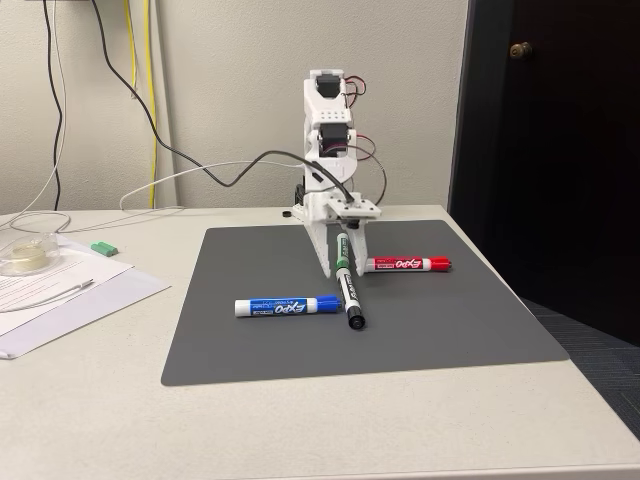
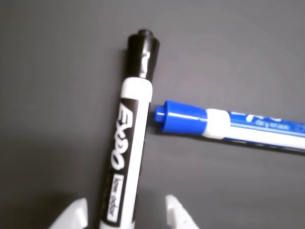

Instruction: Pick up the black marker.

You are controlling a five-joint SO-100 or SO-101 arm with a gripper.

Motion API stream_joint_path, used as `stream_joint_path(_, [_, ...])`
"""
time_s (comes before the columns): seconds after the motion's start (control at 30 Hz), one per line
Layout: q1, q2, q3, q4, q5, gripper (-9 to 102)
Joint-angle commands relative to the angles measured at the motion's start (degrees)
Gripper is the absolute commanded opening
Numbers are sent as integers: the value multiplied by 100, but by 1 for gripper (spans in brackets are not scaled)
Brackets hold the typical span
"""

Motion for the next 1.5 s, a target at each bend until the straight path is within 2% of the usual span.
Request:
stream_joint_path(0.0, [-79, 0, -35, -176, 141, 25])
stream_joint_path(0.6, [-114, -158, 308, -668, 220, 24])
stream_joint_path(0.83, [-123, -132, 308, -659, 290, 14])
stream_joint_path(1.47, [-176, -185, 308, -721, 369, 0])
